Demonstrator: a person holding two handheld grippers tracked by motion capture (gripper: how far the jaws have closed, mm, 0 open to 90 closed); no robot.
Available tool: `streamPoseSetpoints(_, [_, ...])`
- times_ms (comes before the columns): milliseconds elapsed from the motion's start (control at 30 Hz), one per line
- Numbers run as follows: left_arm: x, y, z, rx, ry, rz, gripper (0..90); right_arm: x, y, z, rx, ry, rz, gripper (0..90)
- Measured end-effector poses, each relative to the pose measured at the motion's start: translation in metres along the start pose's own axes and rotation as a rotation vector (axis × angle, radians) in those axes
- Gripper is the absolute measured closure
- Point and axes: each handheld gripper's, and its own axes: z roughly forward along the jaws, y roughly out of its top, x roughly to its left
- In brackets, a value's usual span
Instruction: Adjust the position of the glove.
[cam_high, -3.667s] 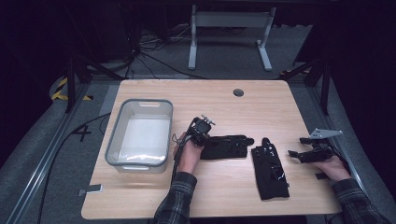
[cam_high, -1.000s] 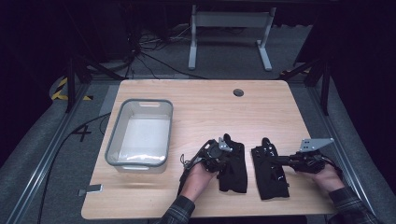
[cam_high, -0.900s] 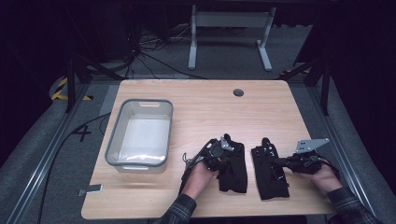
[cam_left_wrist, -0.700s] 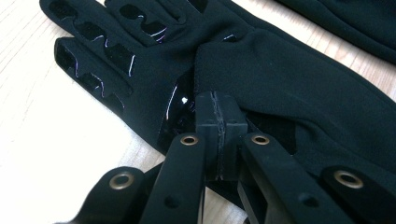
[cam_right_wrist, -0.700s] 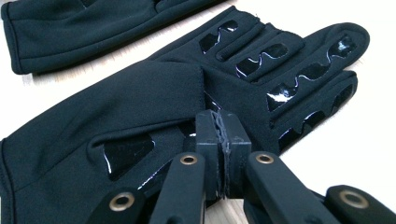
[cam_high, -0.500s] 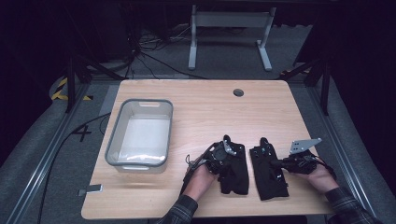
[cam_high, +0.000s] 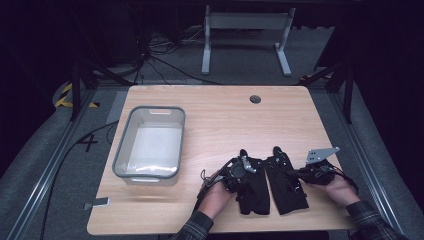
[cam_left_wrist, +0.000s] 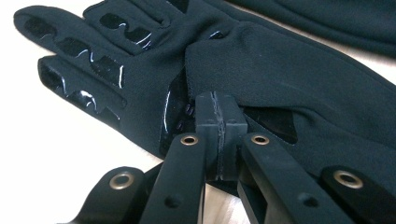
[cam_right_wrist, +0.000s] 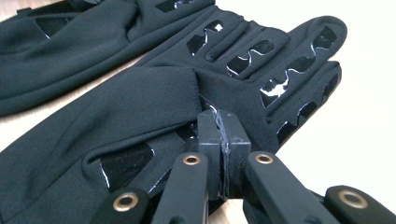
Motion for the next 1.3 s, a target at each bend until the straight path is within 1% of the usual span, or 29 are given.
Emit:
streamPoseSetpoints(167, [0.0, 0.002, 0.001, 0.0, -0.004, 0.005, 89.7, 0.005, 0.001, 0.001, 0.003, 0.008, -0.013, 89.9])
streamPoseSetpoints(233, [0.001, 0.001, 0.001, -0.005, -0.01, 0.0, 89.5, 0.005, 0.001, 0.001, 0.005, 0.01, -0.015, 89.9])
streamPoseSetpoints(333, [0.003, 0.001, 0.0, -0.011, -0.006, -0.006, 88.0, 0.006, 0.002, 0.002, 0.006, 0.015, -0.016, 89.9])
streamPoseSetpoints(367, [0.004, 0.0, 0.0, -0.015, -0.009, -0.015, 86.3, 0.006, 0.002, 0.002, 0.006, 0.013, -0.018, 89.8])
streamPoseSetpoints(433, [0.005, 0.0, -0.003, -0.018, -0.009, -0.027, 79.8, 0.006, 0.002, 0.001, 0.0, 0.013, -0.021, 89.5])
streamPoseSetpoints(500, [0.007, -0.002, -0.008, -0.043, -0.005, -0.045, 73.6, 0.006, 0.003, -0.004, -0.019, 0.01, -0.018, 89.5])
streamPoseSetpoints(533, [0.007, -0.002, -0.008, -0.043, -0.005, -0.045, 71.5, 0.005, 0.002, -0.007, -0.032, 0.01, -0.013, 89.6])
streamPoseSetpoints(567, [0.008, -0.003, -0.012, -0.06, -0.003, -0.063, 69.3, 0.005, 0.002, -0.01, -0.043, 0.01, -0.006, 89.7])
streamPoseSetpoints(600, [0.008, -0.005, -0.014, -0.067, 0.004, -0.081, 69.3, 0.005, 0.002, -0.01, -0.043, 0.01, -0.006, 89.7])
streamPoseSetpoints(733, [0.011, -0.015, -0.02, -0.067, 0.031, -0.13, 62.7, 0.008, -0.005, -0.016, -0.038, 0.012, -0.011, 89.7])
streamPoseSetpoints(767, [0.013, -0.017, -0.02, -0.063, 0.034, -0.152, 60.6, 0.008, -0.006, -0.017, -0.036, 0.012, -0.013, 89.7])
streamPoseSetpoints(833, [0.017, -0.021, -0.018, -0.06, 0.026, -0.189, 57.5, 0.009, -0.009, -0.018, -0.037, 0.011, -0.012, 89.7])
streamPoseSetpoints(867, [0.018, -0.02, -0.017, -0.057, 0.02, -0.193, 55.8, 0.011, -0.009, -0.019, -0.037, 0.011, -0.017, 89.7])
streamPoseSetpoints(933, [0.017, -0.019, -0.013, -0.059, 0.023, -0.196, 53.8, 0.013, -0.01, -0.02, -0.036, 0.015, -0.022, 89.7])
streamPoseSetpoints(967, [0.017, -0.018, -0.011, -0.049, 0.025, -0.193, 53.2, 0.015, -0.011, -0.019, -0.028, 0.018, -0.024, 89.8])
streamPoseSetpoints(1033, [0.017, -0.017, -0.01, -0.048, 0.028, -0.193, 52.7, 0.016, -0.012, -0.018, -0.019, 0.021, -0.031, 89.8])
streamPoseSetpoints(1100, [0.016, -0.017, -0.008, -0.052, 0.03, -0.184, 53.6, 0.018, -0.014, -0.014, 0.007, 0.019, -0.039, 89.9])
streamPoseSetpoints(1133, [0.015, -0.017, -0.008, -0.052, 0.035, -0.184, 54.1, 0.018, -0.014, -0.014, 0.006, 0.02, -0.04, 89.9])
streamPoseSetpoints(1200, [0.014, -0.016, -0.007, -0.054, 0.042, -0.183, 58.3, 0.017, -0.014, -0.014, 0.006, 0.024, -0.039, 89.9])
streamPoseSetpoints(1233, [0.015, -0.016, -0.008, -0.052, 0.034, -0.183, 61.2, 0.016, -0.014, -0.014, 0.007, 0.026, -0.039, 89.9])
streamPoseSetpoints(1300, [0.015, -0.016, -0.007, -0.058, 0.039, -0.188, 66.6, 0.017, -0.014, -0.014, 0.006, 0.025, -0.04, 89.9])
